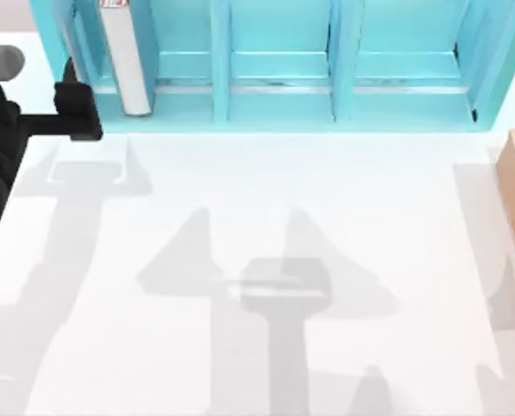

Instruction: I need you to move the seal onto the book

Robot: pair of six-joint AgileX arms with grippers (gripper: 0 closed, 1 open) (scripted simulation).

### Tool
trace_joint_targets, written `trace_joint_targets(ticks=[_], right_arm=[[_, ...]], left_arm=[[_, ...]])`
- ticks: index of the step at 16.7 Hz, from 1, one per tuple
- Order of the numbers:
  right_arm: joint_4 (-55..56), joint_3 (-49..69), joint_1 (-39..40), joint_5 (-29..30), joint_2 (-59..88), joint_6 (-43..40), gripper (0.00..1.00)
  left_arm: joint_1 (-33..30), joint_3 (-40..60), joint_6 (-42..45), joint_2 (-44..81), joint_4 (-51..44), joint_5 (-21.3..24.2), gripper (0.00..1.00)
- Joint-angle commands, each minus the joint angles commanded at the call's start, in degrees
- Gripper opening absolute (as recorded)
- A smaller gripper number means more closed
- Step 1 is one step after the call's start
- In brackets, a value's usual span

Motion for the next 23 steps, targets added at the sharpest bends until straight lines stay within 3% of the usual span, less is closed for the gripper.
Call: trace_joint_targets(ticks=[5, 10, 18, 23], right_arm=[[0.0, 0.0, 0.0, 0.0, 0.0, 0.0, 1.00], [0.0, 0.0, 0.0, 0.0, 0.0, 0.0, 1.00], [0.0, 0.0, 0.0, 0.0, 0.0, 0.0, 1.00], [0.0, 0.0, 0.0, 0.0, 0.0, 0.0, 1.00]], left_arm=[[-3.8, 8.8, -0.2, 26.0, 15.0, -2.9, 1.00], [-6.0, 14.1, -0.4, 40.3, 23.8, -4.5, 1.00], [-5.9, 15.3, -0.4, 42.2, 24.4, -4.5, 1.00], [-4.7, 26.4, -0.3, 48.2, 19.5, -3.1, 1.00]])
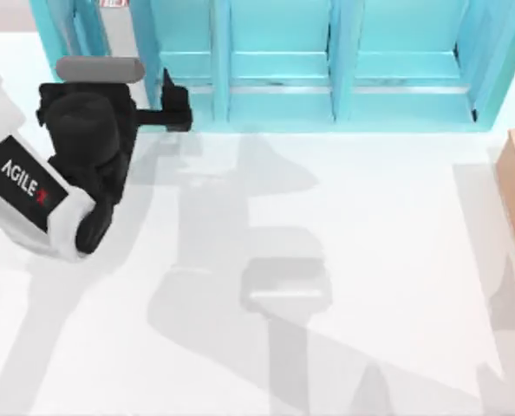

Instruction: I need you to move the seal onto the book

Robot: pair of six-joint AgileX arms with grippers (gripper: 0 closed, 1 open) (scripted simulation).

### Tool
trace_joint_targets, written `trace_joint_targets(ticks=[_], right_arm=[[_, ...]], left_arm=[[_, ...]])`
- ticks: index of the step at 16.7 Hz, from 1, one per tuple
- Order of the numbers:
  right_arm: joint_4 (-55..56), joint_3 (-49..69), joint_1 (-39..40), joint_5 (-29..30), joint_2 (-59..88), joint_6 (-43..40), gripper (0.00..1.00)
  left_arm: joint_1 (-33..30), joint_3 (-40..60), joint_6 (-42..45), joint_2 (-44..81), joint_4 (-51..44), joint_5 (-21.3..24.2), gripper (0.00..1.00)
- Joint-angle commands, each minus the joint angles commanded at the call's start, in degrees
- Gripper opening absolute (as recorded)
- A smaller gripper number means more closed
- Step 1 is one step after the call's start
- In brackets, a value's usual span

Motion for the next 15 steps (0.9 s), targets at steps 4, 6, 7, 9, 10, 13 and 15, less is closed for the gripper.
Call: trace_joint_targets(ticks=[4, 6, 7, 9, 10, 13, 15], right_arm=[[0.0, 0.0, 0.0, 0.0, 0.0, 0.0, 1.00], [0.0, 0.0, 0.0, 0.0, 0.0, 0.0, 1.00], [0.0, 0.0, 0.0, 0.0, 0.0, 0.0, 1.00], [0.0, 0.0, 0.0, 0.0, 0.0, 0.0, 1.00], [0.0, 0.0, 0.0, 0.0, 0.0, 0.0, 1.00], [0.0, 0.0, 0.0, 0.0, 0.0, 0.0, 1.00], [0.0, 0.0, 0.0, 0.0, 0.0, 0.0, 1.00]], left_arm=[[1.3, 10.8, 0.1, 5.4, -5.3, 1.3, 1.00], [1.7, 13.8, 0.1, 6.9, -6.9, 1.8, 1.00], [1.8, 14.5, 0.1, 7.2, -7.3, 1.9, 1.00], [1.8, 14.5, 0.1, 7.2, -7.3, 1.9, 1.00], [1.8, 14.5, 0.1, 7.2, -7.3, 1.9, 1.00], [1.8, 14.5, 0.1, 7.2, -7.3, 1.9, 0.85], [1.8, 14.5, 0.1, 7.2, -7.3, 1.9, 0.70]])
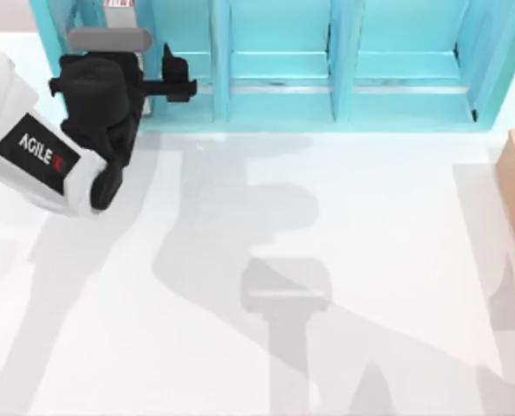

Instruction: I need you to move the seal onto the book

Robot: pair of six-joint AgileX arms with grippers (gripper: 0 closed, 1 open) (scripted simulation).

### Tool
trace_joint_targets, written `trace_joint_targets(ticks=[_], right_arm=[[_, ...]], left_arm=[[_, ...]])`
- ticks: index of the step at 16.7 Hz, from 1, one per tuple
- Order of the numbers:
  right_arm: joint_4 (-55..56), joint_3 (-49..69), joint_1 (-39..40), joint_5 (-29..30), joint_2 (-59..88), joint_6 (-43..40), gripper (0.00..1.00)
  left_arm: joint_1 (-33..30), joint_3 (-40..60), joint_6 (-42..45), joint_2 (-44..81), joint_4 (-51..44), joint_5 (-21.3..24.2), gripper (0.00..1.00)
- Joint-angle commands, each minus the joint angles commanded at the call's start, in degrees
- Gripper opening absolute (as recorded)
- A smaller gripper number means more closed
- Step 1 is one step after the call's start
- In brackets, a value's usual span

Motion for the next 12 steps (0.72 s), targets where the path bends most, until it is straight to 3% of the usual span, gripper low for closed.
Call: trace_joint_targets(ticks=[9, 12], right_arm=[[0.0, 0.0, 0.0, 0.0, 0.0, 0.0, 1.00], [0.0, 0.0, 0.0, 0.0, 0.0, 0.0, 1.00]], left_arm=[[0.0, 0.0, 0.0, 0.0, 0.0, 0.0, 0.02], [0.0, 0.0, 0.0, 0.0, 0.0, 0.0, 0.00]])
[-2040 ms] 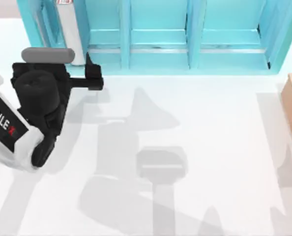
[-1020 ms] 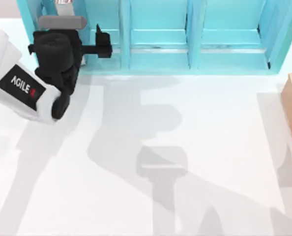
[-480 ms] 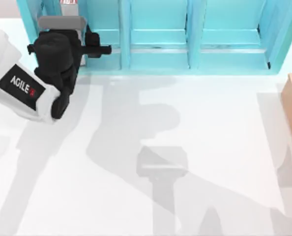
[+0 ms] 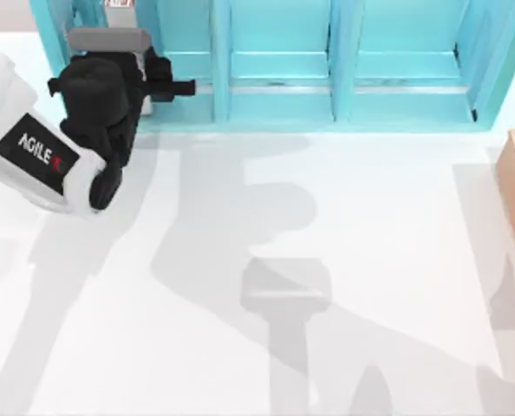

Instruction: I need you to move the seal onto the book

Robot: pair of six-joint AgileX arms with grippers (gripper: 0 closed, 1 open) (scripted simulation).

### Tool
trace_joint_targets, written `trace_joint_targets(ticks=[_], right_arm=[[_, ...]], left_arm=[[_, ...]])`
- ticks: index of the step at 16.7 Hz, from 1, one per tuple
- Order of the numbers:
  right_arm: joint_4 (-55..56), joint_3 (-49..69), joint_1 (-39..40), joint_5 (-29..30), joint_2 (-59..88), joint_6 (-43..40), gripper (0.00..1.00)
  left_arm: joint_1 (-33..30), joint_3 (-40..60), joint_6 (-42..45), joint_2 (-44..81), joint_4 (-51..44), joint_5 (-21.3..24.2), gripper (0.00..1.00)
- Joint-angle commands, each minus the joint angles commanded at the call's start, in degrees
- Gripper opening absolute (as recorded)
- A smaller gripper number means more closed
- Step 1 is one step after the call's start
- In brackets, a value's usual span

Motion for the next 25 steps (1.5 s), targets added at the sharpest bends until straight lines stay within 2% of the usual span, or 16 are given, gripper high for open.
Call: trace_joint_targets(ticks=[7, 11, 21, 25], right_arm=[[0.0, 0.0, 0.0, 0.0, 0.0, 0.0, 1.00], [0.0, 0.0, 0.0, 0.0, 0.0, 0.0, 1.00], [0.0, 0.0, 0.0, 0.0, 0.0, 0.0, 1.00], [0.0, 0.0, 0.0, 0.0, 0.0, 0.0, 1.00]], left_arm=[[-0.3, -0.1, 0.0, -0.2, -0.1, 0.0, 0.00], [-1.5, -2.6, 0.2, -6.5, -3.9, -1.2, 0.00], [-8.3, -20.4, -0.4, -50.8, -29.1, -8.8, 0.00], [-10.6, -25.8, -0.8, -63.1, -36.9, -11.2, 0.00]])
